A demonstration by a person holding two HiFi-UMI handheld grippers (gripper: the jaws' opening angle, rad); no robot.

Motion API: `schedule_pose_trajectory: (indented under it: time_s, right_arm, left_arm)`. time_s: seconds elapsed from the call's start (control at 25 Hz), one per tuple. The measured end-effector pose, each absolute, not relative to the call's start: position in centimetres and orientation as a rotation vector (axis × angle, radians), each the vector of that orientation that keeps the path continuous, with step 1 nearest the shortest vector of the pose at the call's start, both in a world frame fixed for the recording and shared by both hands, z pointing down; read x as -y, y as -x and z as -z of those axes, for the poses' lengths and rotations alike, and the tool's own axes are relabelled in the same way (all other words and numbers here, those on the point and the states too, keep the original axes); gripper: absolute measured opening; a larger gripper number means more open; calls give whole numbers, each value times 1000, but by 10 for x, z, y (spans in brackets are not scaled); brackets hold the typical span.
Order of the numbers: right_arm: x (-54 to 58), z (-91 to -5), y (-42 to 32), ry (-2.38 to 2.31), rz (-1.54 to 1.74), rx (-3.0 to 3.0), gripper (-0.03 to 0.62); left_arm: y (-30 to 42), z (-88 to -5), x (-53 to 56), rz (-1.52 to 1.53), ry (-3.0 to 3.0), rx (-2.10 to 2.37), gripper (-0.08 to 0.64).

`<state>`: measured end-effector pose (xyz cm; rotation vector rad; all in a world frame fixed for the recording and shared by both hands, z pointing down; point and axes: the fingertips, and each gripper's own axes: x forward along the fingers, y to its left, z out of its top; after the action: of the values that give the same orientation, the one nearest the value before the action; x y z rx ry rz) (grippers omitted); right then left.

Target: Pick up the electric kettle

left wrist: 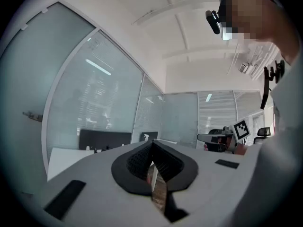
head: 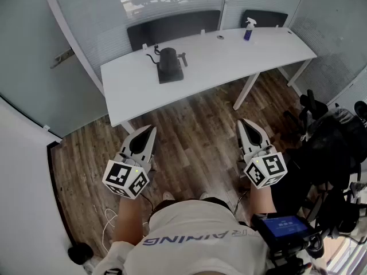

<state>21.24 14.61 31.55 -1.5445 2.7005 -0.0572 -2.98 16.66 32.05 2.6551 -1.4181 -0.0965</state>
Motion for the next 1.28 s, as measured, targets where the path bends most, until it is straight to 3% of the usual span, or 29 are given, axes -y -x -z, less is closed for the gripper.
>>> schedule_pose_trajectory:
  time_s: [1.28]
  right_arm:
    - [-144,-316,-217,1557,85,-2659,11]
  left_arm:
    - [28,-326,-166,97,-2631,1392,12]
